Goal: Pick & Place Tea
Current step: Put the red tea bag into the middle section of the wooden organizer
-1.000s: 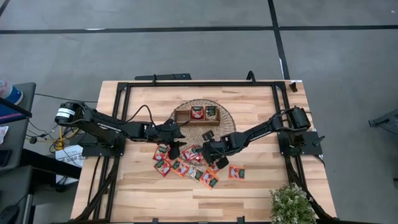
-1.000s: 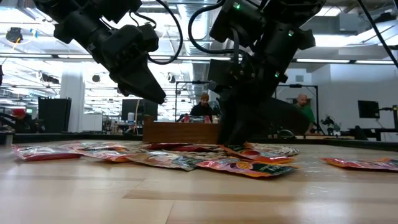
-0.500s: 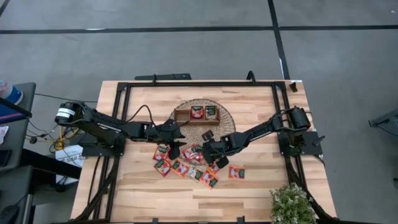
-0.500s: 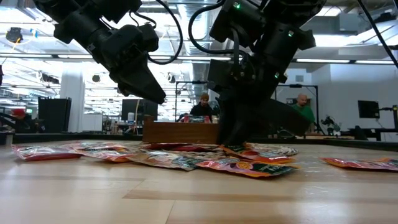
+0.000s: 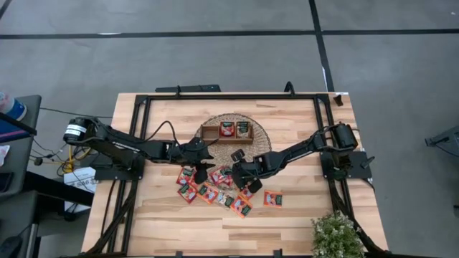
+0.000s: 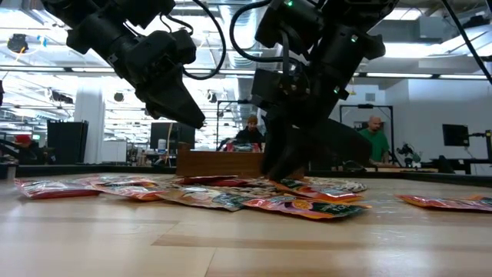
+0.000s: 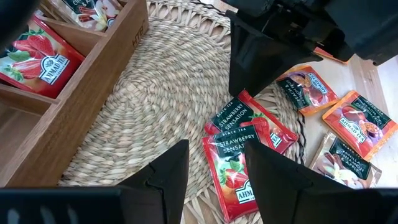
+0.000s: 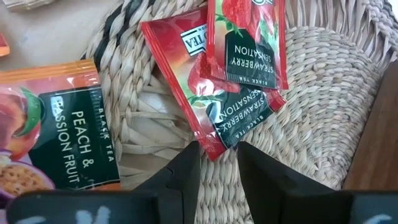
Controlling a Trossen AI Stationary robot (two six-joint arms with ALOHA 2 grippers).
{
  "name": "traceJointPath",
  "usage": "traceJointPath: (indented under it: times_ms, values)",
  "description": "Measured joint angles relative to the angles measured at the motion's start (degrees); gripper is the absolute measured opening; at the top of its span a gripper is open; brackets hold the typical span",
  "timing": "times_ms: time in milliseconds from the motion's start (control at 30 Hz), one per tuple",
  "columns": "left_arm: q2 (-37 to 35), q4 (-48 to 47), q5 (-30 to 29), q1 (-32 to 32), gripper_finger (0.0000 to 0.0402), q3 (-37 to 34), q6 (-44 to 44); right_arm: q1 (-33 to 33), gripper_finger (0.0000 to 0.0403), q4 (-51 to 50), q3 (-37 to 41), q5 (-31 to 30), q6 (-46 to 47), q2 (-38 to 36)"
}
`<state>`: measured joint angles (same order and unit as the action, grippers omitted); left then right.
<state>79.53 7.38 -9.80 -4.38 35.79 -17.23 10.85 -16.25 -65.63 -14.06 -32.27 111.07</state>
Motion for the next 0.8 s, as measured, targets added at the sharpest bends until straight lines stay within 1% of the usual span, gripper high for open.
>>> traceJointPath:
  times_ms: [67,133,267,300,433,600,700,800]
  values:
    - [0.0,0.0,0.0,0.0,0.0149,0.0,0.0,0.0,0.0091,0.0,0.0,0.0,-0.6,0.0]
    - [0.0,0.0,0.0,0.0,0.0149,0.0,0.0,0.0,0.0075,0.0,0.0,0.1,-1.2,0.0]
    - [0.0,0.0,0.0,0.0,0.0149,0.0,0.0,0.0,0.0014,0.0,0.0,0.2,-2.1,0.0]
    - [0.0,0.0,0.0,0.0,0.0149,0.0,0.0,0.0,0.0008,0.0,0.0,0.2,-2.2,0.0]
    - [0.0,0.0,0.0,0.0,0.0149,0.0,0.0,0.0,0.0002,0.2,-0.1,-0.1,-2.2,0.0]
    - [0.0,0.0,0.0,0.0,0.0149,0.0,0.0,0.1,0.0,-1.2,-0.1,-1.8,-1.4,-0.2]
    - [0.0,0.0,0.0,0.0,0.0149,0.0,0.0,0.8,0.0,-3.1,-0.2,-4.0,-1.2,-0.6]
    - [0.0,0.0,0.0,0.0,0.0149,0.0,0.0,2.0,0.0,-7.0,-0.3,-7.5,-1.2,-1.6]
